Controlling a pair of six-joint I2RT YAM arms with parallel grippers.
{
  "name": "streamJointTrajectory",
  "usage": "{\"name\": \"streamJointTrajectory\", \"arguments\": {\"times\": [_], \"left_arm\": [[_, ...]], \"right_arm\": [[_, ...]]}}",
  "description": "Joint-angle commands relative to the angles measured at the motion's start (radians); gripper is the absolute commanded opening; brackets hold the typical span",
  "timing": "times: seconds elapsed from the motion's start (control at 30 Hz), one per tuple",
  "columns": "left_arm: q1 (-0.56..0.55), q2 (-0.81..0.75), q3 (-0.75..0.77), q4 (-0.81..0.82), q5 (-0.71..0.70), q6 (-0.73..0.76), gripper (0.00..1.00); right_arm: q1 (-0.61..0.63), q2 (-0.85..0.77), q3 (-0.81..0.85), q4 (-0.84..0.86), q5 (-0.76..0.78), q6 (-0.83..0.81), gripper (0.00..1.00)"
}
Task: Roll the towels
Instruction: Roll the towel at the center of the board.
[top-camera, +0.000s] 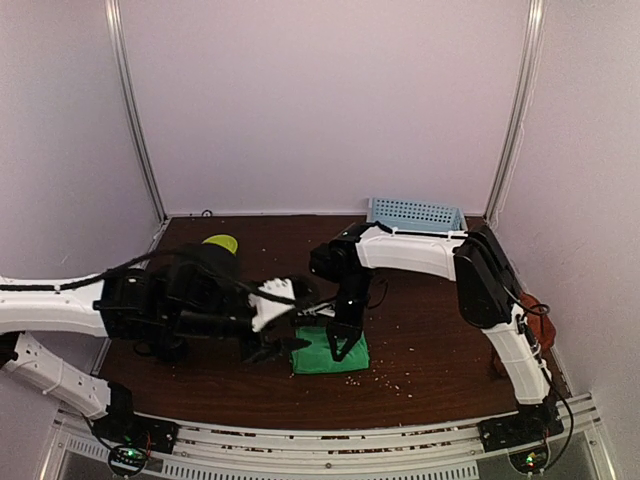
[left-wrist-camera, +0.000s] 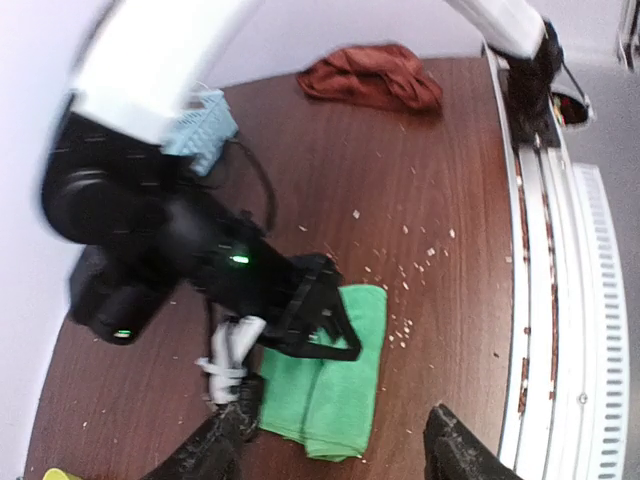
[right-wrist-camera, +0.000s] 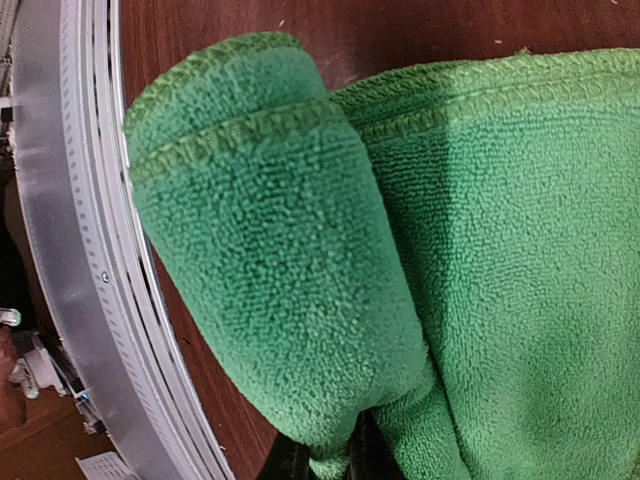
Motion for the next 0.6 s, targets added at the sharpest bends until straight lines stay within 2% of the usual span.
{"name": "streamJointTrajectory", "arguments": {"times": [0.0,0.27,0.57], "left_arm": [[-0.080,0.212,0.032,-0.016,-0.150,0.103,0.62],[-0.077,0.452,0.026,0.104,-0.290,0.216,0.62],[-0.037,0.665,0.044,0.206,-0.357,0.280,0.62]], "right_arm": [[-0.070,0.133,0.057,0.002,0.026,0.023,0.01],[-0.085,0.168,0.074,0.002,-0.007,0.001,0.01],[-0.086,0.170,0.070,0.001,-0.018,-0.012,0.02]]}}
